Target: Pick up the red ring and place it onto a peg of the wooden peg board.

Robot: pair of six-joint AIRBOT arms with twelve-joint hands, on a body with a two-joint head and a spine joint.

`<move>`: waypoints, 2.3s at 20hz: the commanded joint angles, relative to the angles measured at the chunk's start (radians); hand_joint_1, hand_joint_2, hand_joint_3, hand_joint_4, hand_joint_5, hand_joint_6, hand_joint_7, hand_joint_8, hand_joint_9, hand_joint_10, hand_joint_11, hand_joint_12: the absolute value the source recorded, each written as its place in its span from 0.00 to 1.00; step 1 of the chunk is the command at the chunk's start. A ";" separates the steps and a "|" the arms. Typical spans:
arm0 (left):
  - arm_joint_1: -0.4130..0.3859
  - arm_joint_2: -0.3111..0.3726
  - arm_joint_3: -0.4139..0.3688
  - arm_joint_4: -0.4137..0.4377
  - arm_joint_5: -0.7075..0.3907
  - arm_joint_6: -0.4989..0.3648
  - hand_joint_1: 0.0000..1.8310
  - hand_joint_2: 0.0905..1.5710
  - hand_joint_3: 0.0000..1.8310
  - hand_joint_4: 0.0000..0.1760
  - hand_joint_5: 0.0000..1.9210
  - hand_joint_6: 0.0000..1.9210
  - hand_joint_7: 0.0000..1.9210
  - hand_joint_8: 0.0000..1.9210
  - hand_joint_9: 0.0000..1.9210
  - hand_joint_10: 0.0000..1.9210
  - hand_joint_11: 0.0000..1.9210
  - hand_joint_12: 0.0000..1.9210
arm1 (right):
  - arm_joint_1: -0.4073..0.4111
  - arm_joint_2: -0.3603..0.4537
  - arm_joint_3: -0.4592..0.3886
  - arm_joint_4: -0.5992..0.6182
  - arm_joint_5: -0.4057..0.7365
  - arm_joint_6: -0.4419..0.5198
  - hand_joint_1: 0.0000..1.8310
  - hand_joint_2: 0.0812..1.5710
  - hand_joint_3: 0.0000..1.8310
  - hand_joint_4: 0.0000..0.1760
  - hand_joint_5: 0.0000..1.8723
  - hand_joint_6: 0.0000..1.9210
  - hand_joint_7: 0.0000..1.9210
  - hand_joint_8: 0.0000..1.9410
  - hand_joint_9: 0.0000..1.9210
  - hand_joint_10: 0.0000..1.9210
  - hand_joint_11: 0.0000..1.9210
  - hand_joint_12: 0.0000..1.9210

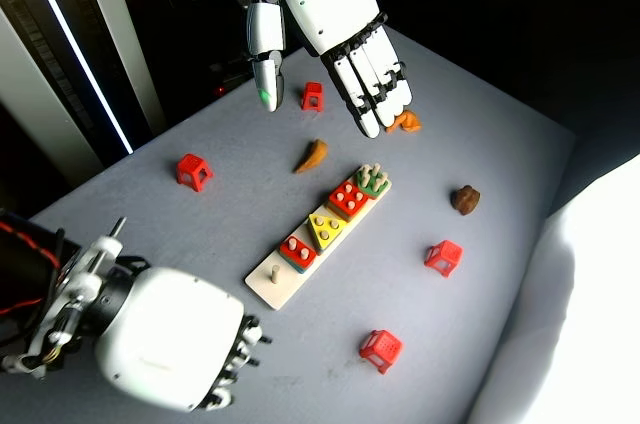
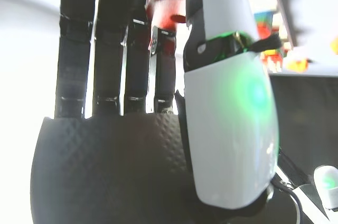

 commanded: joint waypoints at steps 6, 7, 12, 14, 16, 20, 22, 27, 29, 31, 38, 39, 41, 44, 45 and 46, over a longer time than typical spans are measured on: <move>-0.006 -0.001 0.002 0.092 0.005 0.001 0.00 0.73 0.00 0.00 0.02 0.01 0.00 0.00 0.00 0.00 0.00 0.00 | 0.063 -0.046 -0.002 -0.018 0.004 -0.044 0.76 0.66 0.00 0.00 0.54 0.49 0.56 0.40 0.52 0.54 0.44 0.61; -0.006 -0.001 0.002 0.092 0.005 0.001 0.00 0.73 0.00 0.00 0.02 0.00 0.00 0.00 0.00 0.00 0.00 0.00 | 0.067 -0.054 -0.002 -0.019 0.004 -0.047 0.76 0.66 0.00 0.00 0.55 0.47 0.58 0.39 0.52 0.53 0.44 0.61; -0.006 -0.001 0.002 0.092 0.005 0.001 0.00 0.72 0.00 0.00 0.01 0.00 0.00 0.00 0.00 0.00 0.00 0.00 | 0.075 -0.094 -0.011 -0.019 0.003 -0.079 0.76 0.65 0.00 0.00 0.56 0.45 0.61 0.35 0.54 0.50 0.45 0.60; -0.006 -0.001 0.003 0.092 0.005 0.001 0.00 0.73 0.00 0.00 0.01 0.00 0.00 0.00 0.00 0.00 0.00 0.00 | 0.067 -0.096 -0.019 -0.019 0.003 -0.093 0.76 0.66 0.00 0.00 0.53 0.49 0.59 0.37 0.52 0.53 0.42 0.61; -0.006 -0.001 0.003 0.092 0.005 0.001 0.00 0.73 0.00 0.00 0.01 0.00 0.00 0.00 0.00 0.00 0.00 0.00 | 0.057 -0.097 -0.022 -0.019 0.003 -0.112 0.76 0.66 0.00 0.00 0.53 0.50 0.59 0.38 0.52 0.53 0.42 0.61; -0.006 -0.001 0.003 0.092 0.005 0.001 0.00 0.72 0.00 0.00 0.01 0.00 0.00 0.00 0.00 0.00 0.00 0.00 | 0.048 -0.094 -0.021 -0.019 0.001 -0.120 0.76 0.66 0.00 0.00 0.53 0.49 0.59 0.37 0.52 0.53 0.42 0.62; -0.006 -0.001 0.003 0.092 0.005 0.001 0.00 0.72 0.00 0.00 0.02 0.00 0.00 0.00 0.00 0.00 0.00 0.00 | 0.047 -0.095 -0.021 -0.019 0.001 -0.121 0.76 0.66 0.00 0.00 0.54 0.48 0.60 0.36 0.53 0.52 0.42 0.61; -0.006 -0.001 0.003 0.092 0.005 0.001 0.00 0.71 0.00 0.00 0.00 0.00 0.00 0.00 0.00 0.00 0.00 0.00 | 0.044 -0.101 -0.022 -0.019 -0.007 -0.124 0.76 0.66 0.00 0.00 0.53 0.49 0.59 0.38 0.52 0.53 0.41 0.62; -0.006 -0.001 0.003 0.092 0.005 0.001 0.00 0.71 0.00 0.00 0.00 0.00 0.00 0.00 0.00 0.00 0.00 0.00 | 0.041 -0.101 -0.022 -0.019 -0.007 -0.127 0.76 0.66 0.00 0.00 0.54 0.48 0.59 0.38 0.52 0.53 0.42 0.62; -0.006 -0.001 0.003 0.092 0.005 0.001 0.00 0.71 0.00 0.00 0.01 0.00 0.00 0.00 0.00 0.00 0.01 0.00 | 0.038 -0.100 -0.022 -0.019 -0.011 -0.132 0.75 0.67 0.00 0.00 0.53 0.51 0.56 0.42 0.50 0.56 0.41 0.63; -0.006 -0.001 0.003 0.092 0.005 0.003 0.00 0.71 0.00 0.00 0.01 0.00 0.00 0.00 0.00 0.00 0.00 0.00 | 0.022 -0.106 -0.014 -0.019 -0.012 -0.158 0.75 0.67 0.00 0.00 0.54 0.52 0.54 0.42 0.49 0.57 0.41 0.65; -0.006 -0.001 0.003 0.092 0.005 0.003 0.00 0.72 0.00 0.00 0.01 0.00 0.00 0.00 0.00 0.00 0.01 0.00 | 0.018 -0.115 -0.004 -0.019 -0.012 -0.172 0.75 0.67 0.00 0.00 0.54 0.51 0.55 0.41 0.50 0.57 0.41 0.66; -0.006 -0.001 0.003 0.092 0.005 0.004 0.00 0.72 0.00 0.00 0.00 0.00 0.00 0.00 0.00 0.00 0.00 0.00 | 0.012 -0.136 0.024 -0.019 -0.017 -0.192 0.75 0.68 0.00 0.00 0.53 0.52 0.54 0.43 0.49 0.58 0.40 0.66; -0.006 -0.001 0.003 0.092 0.005 0.005 0.00 0.72 0.00 0.00 0.01 0.00 0.00 0.00 0.00 0.00 0.00 0.00 | 0.006 -0.158 0.056 -0.019 -0.017 -0.211 0.75 0.68 0.00 0.00 0.53 0.53 0.52 0.45 0.48 0.60 0.39 0.68; -0.006 -0.001 0.003 0.092 0.005 0.005 0.00 0.72 0.00 0.00 0.01 0.00 0.00 0.00 0.00 0.00 0.00 0.00 | 0.004 -0.159 0.057 -0.019 -0.017 -0.214 0.68 0.70 0.00 0.00 0.51 0.55 0.51 0.48 0.47 0.43 0.37 0.67; -0.006 -0.001 0.003 0.092 0.005 0.005 0.00 0.72 0.00 0.00 0.01 0.00 0.00 0.00 0.00 0.00 0.00 0.00 | 0.001 -0.160 0.057 -0.019 -0.017 -0.217 0.66 0.71 0.00 0.06 0.48 0.60 0.51 0.49 0.46 0.32 0.33 0.68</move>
